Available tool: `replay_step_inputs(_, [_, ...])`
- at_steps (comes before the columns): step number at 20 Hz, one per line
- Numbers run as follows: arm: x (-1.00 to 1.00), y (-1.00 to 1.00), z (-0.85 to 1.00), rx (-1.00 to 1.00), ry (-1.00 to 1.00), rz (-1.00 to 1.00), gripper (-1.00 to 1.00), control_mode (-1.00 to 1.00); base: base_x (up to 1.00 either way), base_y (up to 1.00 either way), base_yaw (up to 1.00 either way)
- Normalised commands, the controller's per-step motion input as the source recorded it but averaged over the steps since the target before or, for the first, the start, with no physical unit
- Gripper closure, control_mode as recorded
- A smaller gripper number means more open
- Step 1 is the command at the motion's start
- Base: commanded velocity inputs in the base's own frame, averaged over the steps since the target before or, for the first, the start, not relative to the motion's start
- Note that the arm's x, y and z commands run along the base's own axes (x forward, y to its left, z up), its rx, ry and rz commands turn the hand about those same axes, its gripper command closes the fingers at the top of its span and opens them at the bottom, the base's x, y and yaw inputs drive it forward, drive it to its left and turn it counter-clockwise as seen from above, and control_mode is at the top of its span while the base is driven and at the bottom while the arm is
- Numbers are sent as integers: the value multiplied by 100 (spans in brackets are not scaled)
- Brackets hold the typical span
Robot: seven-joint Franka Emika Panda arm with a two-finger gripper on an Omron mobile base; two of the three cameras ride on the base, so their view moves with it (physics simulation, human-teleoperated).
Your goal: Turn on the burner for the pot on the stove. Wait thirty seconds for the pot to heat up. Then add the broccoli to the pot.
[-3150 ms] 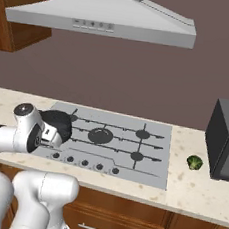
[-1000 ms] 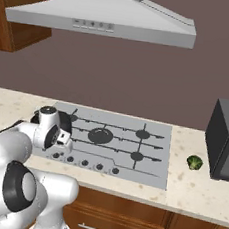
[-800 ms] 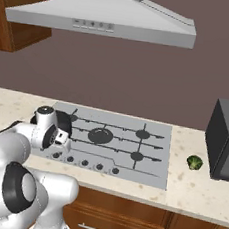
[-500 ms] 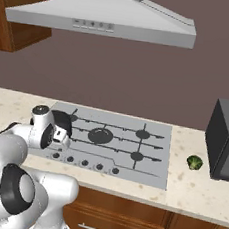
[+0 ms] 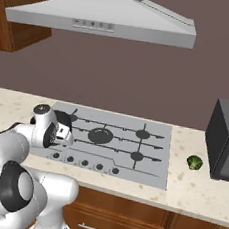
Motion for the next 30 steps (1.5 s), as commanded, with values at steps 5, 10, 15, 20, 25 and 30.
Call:
replay_step_inputs(5, [0, -2, -23, 0, 0, 0, -100, -100, 0, 0, 0])
replay_step_inputs(10, [-4, -9, -45, 0, 0, 0, -100, -100, 0, 0, 0])
replay_step_inputs(15, [-6, -21, -44, 0, 0, 0, -100, -100, 0, 0, 0])
replay_step_inputs(20, [-13, -26, -40, 0, 0, 0, -100, -100, 0, 0, 0])
replay_step_inputs(25, [-45, -11, -28, 0, 0, 0, -100, -100, 0, 0, 0])
replay_step_inputs(30, [-45, 0, -12, 0, 0, 0, -100, -100, 0, 0, 0])
